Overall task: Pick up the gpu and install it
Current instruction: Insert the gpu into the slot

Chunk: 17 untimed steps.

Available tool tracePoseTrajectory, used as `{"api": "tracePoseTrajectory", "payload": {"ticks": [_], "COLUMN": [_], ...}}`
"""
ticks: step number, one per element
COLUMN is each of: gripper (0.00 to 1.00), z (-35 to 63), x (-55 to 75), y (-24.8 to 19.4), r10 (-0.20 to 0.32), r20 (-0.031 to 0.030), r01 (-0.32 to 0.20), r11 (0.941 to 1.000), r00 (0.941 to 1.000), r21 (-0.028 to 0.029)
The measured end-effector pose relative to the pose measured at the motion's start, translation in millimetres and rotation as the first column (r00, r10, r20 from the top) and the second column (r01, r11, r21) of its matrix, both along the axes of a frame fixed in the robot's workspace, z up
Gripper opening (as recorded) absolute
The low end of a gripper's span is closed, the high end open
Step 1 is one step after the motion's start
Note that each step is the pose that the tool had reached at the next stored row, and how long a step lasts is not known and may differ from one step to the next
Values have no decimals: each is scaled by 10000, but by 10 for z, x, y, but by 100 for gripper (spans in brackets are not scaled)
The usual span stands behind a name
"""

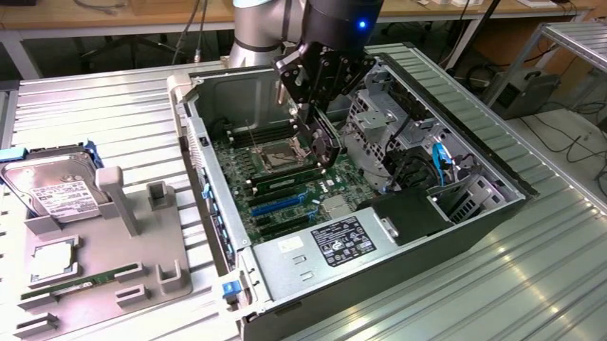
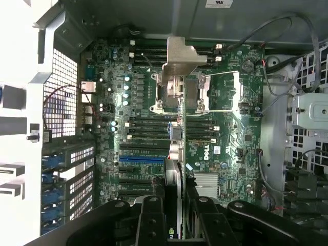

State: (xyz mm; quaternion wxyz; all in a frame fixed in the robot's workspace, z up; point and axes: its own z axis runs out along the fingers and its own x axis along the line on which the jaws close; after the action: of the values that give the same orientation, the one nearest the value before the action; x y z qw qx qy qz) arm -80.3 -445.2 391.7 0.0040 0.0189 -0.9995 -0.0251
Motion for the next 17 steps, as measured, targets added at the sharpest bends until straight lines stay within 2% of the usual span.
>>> {"api": "tracePoseTrajectory", "payload": {"ticks": [9,12,17], "gripper": [26,26,26], "z": [0,-1,-4], "x": [0,1,1], "y": [0,0,0], "r10": [1,503,1564], "r20": [0,12,24], "r01": [-1,-503,-1564], "r11": [10000,9987,9877], "r00": [10000,9987,9877], "r21": [1,14,17]}}
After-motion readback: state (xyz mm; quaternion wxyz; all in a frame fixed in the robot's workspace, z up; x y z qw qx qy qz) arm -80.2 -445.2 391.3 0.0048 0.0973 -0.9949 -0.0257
